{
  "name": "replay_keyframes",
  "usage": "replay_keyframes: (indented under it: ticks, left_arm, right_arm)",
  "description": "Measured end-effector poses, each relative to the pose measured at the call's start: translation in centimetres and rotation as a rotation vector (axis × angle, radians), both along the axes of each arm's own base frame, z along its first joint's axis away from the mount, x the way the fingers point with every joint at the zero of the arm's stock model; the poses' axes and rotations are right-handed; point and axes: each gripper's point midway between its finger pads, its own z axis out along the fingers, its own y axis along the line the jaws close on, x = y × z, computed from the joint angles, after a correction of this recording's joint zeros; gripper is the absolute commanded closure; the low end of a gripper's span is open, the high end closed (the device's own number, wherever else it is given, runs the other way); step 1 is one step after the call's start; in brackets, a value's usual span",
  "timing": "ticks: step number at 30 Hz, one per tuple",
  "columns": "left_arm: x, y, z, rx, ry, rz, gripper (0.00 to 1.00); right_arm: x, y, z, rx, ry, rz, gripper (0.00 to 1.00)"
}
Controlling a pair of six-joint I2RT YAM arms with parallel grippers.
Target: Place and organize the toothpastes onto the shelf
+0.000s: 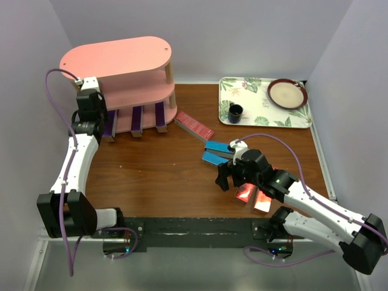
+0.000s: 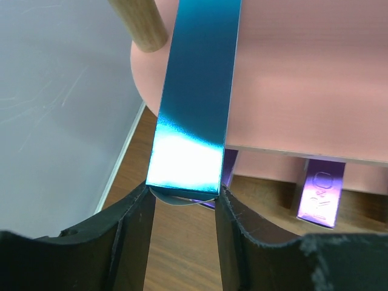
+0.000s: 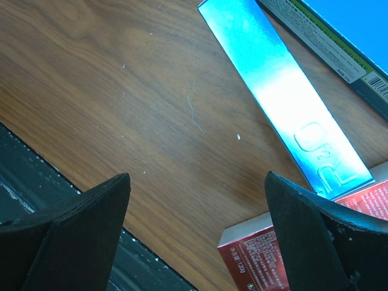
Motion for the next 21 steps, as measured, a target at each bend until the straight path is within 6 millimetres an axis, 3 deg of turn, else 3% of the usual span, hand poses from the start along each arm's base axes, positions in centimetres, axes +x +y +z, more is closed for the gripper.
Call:
replay_keyframes:
  ticks: [4,11,15,21]
  left_arm:
    - [-0.1,0.4,-0.2,0.022,0.007,0.007,0.34]
    - [-0.3,0.4,0.0,0.022,0.002,0.003,0.15]
    - [-1.1,-0.1,1.6,0.009,-0.040,-0.016,0.04]
    - [-3.1,-1.3,4.7,-0.026,-0.156,-0.058,0.01]
  right_arm:
    - [0.0,0.0,0.0,0.000,0.000,0.000,0.03]
    - [0.0,0.0,0.0,-0.002,0.001,0.000,0.03]
    - [0.0,0.0,-0.1,-0.004,0.003,-0.001,0.03]
    - [1.0,-0.6,0.1,-0.041,0.001,-0.064,0.03]
